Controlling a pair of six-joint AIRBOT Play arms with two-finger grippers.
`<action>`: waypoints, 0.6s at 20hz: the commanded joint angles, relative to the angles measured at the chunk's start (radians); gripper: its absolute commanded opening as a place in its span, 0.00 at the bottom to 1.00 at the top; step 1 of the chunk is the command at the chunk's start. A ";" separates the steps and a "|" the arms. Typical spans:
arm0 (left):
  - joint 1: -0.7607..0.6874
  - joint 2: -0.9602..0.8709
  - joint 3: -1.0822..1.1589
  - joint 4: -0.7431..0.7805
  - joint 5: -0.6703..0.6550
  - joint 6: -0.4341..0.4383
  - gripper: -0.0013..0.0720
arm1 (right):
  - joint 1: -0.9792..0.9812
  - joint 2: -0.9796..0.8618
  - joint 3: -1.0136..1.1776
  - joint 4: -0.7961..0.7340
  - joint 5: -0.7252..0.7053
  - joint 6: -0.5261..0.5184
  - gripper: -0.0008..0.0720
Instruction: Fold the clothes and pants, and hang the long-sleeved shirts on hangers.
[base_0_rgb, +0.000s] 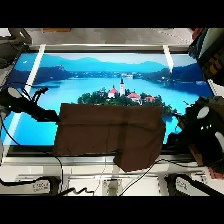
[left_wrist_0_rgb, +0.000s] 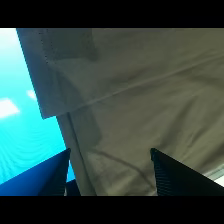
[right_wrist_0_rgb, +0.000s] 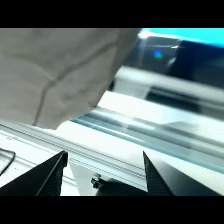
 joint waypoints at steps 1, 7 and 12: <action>0.000 0.000 0.000 -0.005 -0.005 -0.004 0.76 | -0.010 0.047 -0.205 0.119 -0.152 -0.039 0.72; 0.000 0.000 0.000 -0.002 -0.023 -0.004 0.76 | -0.009 0.047 -0.274 0.281 -0.438 -0.087 0.62; 0.053 0.035 -0.015 -0.014 -0.088 -0.072 0.76 | -0.009 0.047 -0.273 0.300 -0.443 -0.152 0.49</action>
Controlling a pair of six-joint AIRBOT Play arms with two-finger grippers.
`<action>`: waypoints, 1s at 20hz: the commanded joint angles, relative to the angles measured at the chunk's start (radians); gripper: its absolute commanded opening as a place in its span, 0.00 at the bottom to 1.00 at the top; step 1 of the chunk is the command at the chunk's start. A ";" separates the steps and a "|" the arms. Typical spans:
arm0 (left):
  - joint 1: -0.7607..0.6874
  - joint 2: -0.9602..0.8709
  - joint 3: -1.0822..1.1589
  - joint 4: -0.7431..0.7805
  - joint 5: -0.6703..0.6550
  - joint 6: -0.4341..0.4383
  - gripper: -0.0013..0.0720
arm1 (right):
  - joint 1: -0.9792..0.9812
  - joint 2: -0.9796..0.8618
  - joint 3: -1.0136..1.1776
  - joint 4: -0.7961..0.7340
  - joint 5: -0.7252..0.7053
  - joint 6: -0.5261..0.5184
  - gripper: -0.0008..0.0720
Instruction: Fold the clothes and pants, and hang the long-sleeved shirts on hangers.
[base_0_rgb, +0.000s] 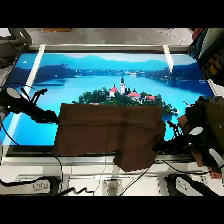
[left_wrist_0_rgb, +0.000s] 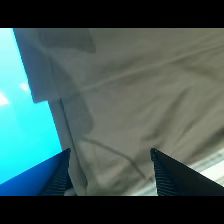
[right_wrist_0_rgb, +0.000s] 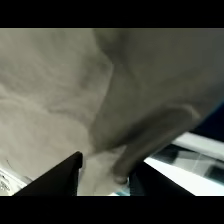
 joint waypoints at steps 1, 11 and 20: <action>0.061 0.054 -0.032 -0.032 -0.029 -0.041 0.76 | 0.000 0.001 -0.007 0.015 -0.107 -0.036 0.30; 0.315 0.270 -0.528 -0.070 0.114 0.167 0.76 | 0.000 0.001 -0.006 0.084 -0.110 -0.037 0.04; 0.308 0.175 -0.583 0.019 0.166 0.167 0.76 | 0.000 0.001 -0.006 0.086 -0.110 -0.044 0.04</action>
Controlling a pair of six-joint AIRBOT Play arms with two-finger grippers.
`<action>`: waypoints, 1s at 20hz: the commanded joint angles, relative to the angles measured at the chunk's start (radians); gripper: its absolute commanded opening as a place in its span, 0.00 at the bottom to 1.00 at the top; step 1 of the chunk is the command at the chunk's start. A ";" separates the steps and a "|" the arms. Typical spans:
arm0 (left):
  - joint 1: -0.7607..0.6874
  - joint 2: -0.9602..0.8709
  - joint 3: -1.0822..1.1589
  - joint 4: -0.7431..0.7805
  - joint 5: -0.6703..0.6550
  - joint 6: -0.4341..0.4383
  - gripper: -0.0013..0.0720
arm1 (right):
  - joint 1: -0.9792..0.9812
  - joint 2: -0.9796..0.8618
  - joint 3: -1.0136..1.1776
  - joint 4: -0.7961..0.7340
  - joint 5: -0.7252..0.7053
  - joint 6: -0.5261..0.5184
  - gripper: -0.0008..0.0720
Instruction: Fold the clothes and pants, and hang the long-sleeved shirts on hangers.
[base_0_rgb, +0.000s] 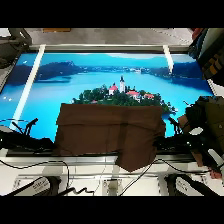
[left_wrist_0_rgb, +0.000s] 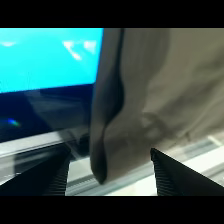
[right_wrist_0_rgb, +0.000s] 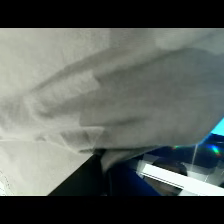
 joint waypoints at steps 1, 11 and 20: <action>-0.010 -0.037 -0.024 0.034 0.014 0.008 0.74 | 0.000 0.001 0.001 0.006 0.007 -0.002 0.04; -0.156 -0.041 -0.009 0.004 -0.060 0.042 0.04 | 0.000 0.076 0.094 0.109 0.127 -0.010 0.04; -0.159 -0.040 0.339 -0.626 -0.118 0.204 0.04 | 0.000 0.229 0.230 0.364 0.078 0.010 0.03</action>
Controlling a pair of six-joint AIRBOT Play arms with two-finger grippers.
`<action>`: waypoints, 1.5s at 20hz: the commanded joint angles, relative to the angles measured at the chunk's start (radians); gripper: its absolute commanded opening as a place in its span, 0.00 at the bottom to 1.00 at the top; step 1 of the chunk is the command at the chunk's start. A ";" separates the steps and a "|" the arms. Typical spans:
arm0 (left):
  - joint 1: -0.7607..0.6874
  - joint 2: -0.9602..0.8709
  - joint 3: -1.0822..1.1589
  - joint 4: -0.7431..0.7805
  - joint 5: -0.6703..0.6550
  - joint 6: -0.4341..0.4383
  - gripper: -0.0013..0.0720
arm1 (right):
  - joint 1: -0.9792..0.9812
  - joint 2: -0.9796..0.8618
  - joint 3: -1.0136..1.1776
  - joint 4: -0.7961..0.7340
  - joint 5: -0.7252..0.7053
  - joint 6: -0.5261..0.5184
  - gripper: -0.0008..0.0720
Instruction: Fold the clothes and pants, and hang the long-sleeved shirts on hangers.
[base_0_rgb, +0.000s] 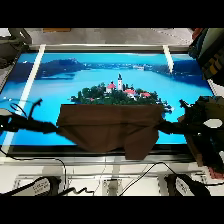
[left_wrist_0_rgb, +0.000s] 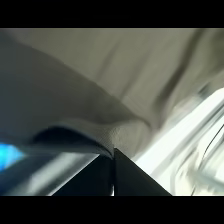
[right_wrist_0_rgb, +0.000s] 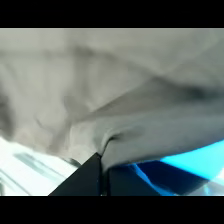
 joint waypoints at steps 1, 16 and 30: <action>-0.002 -0.001 0.081 -0.305 0.172 0.054 0.04 | 0.000 0.027 0.044 0.129 -0.133 0.056 0.03; -0.166 -0.290 0.079 -0.411 0.657 0.050 0.05 | 0.102 -0.382 0.196 0.219 -0.791 0.312 0.04; -0.131 -0.265 0.089 -0.068 0.605 -0.105 0.97 | 0.102 -0.407 0.367 -0.179 -0.439 0.294 0.78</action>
